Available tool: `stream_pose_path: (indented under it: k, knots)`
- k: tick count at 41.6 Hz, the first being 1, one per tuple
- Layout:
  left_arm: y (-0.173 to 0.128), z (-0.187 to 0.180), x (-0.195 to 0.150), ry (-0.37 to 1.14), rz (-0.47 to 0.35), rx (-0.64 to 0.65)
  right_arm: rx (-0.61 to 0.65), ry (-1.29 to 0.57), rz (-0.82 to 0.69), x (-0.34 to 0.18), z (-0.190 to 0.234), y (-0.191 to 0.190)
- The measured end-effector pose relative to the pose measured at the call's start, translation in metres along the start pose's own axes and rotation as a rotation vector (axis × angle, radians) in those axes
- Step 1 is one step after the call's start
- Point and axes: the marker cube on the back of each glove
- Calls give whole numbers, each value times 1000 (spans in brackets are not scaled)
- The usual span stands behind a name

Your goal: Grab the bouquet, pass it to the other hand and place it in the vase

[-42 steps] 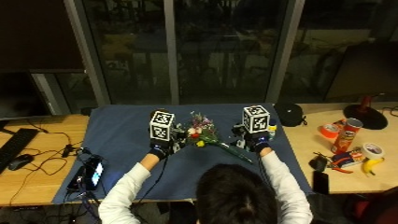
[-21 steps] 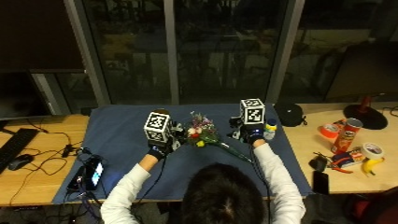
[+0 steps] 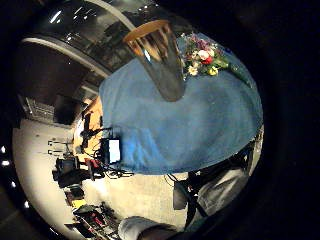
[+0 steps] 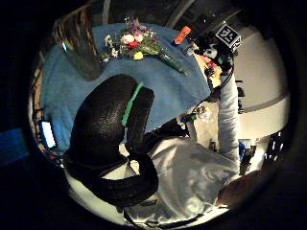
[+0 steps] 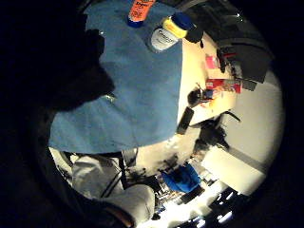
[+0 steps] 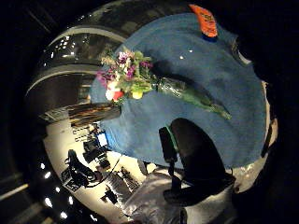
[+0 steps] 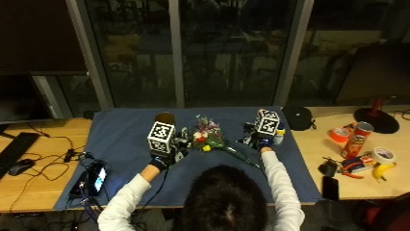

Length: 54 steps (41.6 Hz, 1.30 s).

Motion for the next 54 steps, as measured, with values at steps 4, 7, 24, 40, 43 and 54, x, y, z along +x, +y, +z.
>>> stream_pose_path:
  k: [4, 7, 24, 40, 43, 54]
  knots:
    - [1, 6, 4, -10, 8, -25, 21, -43, -10, -3, 15, -2]
    - [3, 9, 8, -6, 16, -37, -39, -73, -35, -6, 33, -5]
    - [5, 18, 20, 88, -1, -63, -218, -74, 50, 3, 116, -16]
    - [-6, 26, 24, 90, -35, -105, -285, 144, 50, -18, 140, -1]
    - [-7, 23, 26, 91, -35, -108, -197, 170, 35, -26, 140, 1]
    - [-6, 30, 26, 117, -46, -198, 42, 53, -38, -30, 127, -5]
